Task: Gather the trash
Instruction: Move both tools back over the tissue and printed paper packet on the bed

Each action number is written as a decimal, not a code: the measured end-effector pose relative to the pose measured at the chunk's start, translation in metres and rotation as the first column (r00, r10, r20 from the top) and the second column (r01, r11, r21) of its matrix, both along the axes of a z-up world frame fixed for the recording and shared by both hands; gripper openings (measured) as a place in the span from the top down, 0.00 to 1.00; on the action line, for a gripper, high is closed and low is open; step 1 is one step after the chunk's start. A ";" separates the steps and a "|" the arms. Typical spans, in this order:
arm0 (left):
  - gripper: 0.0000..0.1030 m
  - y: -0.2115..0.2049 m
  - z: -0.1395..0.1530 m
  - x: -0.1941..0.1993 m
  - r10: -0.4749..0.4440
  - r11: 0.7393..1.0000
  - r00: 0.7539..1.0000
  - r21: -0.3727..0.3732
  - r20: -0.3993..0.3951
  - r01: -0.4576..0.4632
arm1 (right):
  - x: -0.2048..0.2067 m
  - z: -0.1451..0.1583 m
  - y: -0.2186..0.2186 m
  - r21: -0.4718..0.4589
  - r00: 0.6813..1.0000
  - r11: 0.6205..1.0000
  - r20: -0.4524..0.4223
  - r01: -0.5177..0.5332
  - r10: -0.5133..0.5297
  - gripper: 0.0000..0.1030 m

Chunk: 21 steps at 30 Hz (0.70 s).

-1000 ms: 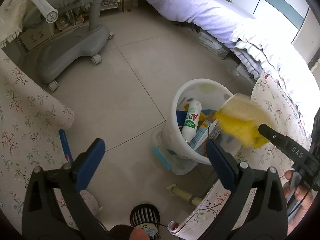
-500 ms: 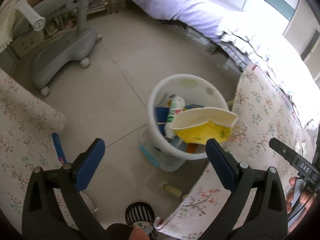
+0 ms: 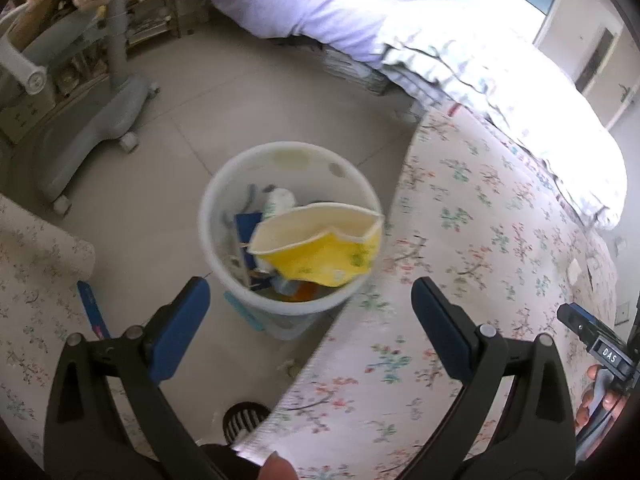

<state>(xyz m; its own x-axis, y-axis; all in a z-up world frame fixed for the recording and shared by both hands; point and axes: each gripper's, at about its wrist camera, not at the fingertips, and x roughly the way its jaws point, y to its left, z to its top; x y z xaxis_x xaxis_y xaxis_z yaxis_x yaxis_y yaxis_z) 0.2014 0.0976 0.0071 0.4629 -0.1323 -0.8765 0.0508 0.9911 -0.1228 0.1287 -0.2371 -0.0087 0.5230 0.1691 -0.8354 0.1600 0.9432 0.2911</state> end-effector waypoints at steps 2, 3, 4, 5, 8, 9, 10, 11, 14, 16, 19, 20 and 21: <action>0.03 -0.012 0.001 0.000 -0.017 1.000 1.000 0.003 0.001 0.017 | -0.010 -0.003 -0.023 0.011 0.999 0.999 -0.009 0.048 -0.048 0.26; 0.03 -0.020 0.001 -0.001 -0.030 1.000 1.000 0.005 0.002 0.030 | -0.013 -0.004 -0.033 0.018 0.998 0.998 -0.012 0.067 -0.067 0.26; 0.03 -0.025 0.002 -0.001 -0.038 0.999 0.999 0.007 0.002 0.038 | -0.016 -0.004 -0.042 0.024 0.996 0.996 -0.014 0.088 -0.088 0.26; 0.03 -0.032 0.002 -0.001 -0.050 0.999 0.999 0.011 0.003 0.049 | -0.020 -0.005 -0.051 0.029 0.994 0.994 -0.015 0.108 -0.108 0.26; 0.03 -0.051 0.002 -0.001 -0.076 0.997 0.997 0.017 0.000 0.076 | -0.029 -0.003 -0.078 0.048 0.988 0.987 -0.010 0.156 -0.156 0.26; 0.03 -0.058 0.001 -0.001 -0.085 0.996 0.996 0.018 -0.002 0.085 | -0.029 -0.002 -0.081 0.049 0.986 0.985 -0.008 0.164 -0.164 0.26; 0.03 -0.065 0.001 -0.001 -0.093 0.995 0.996 0.019 -0.001 0.093 | -0.032 -0.001 -0.092 0.047 0.984 0.983 -0.001 0.179 -0.179 0.26; 0.03 -0.070 0.001 -0.001 -0.100 0.995 0.995 0.020 0.000 0.099 | -0.034 0.000 -0.098 0.042 0.982 0.981 0.003 0.188 -0.189 0.26; 0.03 -0.091 0.001 0.000 -0.122 0.992 0.993 0.023 0.009 0.122 | -0.040 0.000 -0.125 0.034 0.972 0.971 0.007 0.235 -0.235 0.25; 0.03 -0.104 0.001 0.000 -0.134 0.991 0.991 0.030 0.020 0.134 | -0.042 -0.002 -0.141 0.042 0.963 0.962 0.007 0.270 -0.270 0.25; 0.03 -0.127 -0.002 0.003 -0.153 0.987 0.987 0.045 0.040 0.151 | -0.044 -0.004 -0.171 0.053 0.943 0.941 0.003 0.333 -0.334 0.25; 0.03 -0.134 -0.003 0.004 -0.156 0.987 0.987 0.049 0.042 0.154 | -0.046 -0.006 -0.184 0.057 0.932 0.930 0.001 0.362 -0.363 0.25; 0.03 -0.141 -0.005 0.006 -0.160 0.986 0.986 0.051 0.043 0.158 | -0.047 -0.008 -0.193 0.062 0.923 0.922 -0.003 0.383 -0.384 0.25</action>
<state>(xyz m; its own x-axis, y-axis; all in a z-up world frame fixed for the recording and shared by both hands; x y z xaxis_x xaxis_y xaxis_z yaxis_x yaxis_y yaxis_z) 0.2072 -0.0432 0.0016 0.4798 -0.1664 -0.8615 0.2124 0.9747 -0.0700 0.0819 -0.4296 -0.0166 0.5654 0.0035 -0.8248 0.5030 0.7910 0.3482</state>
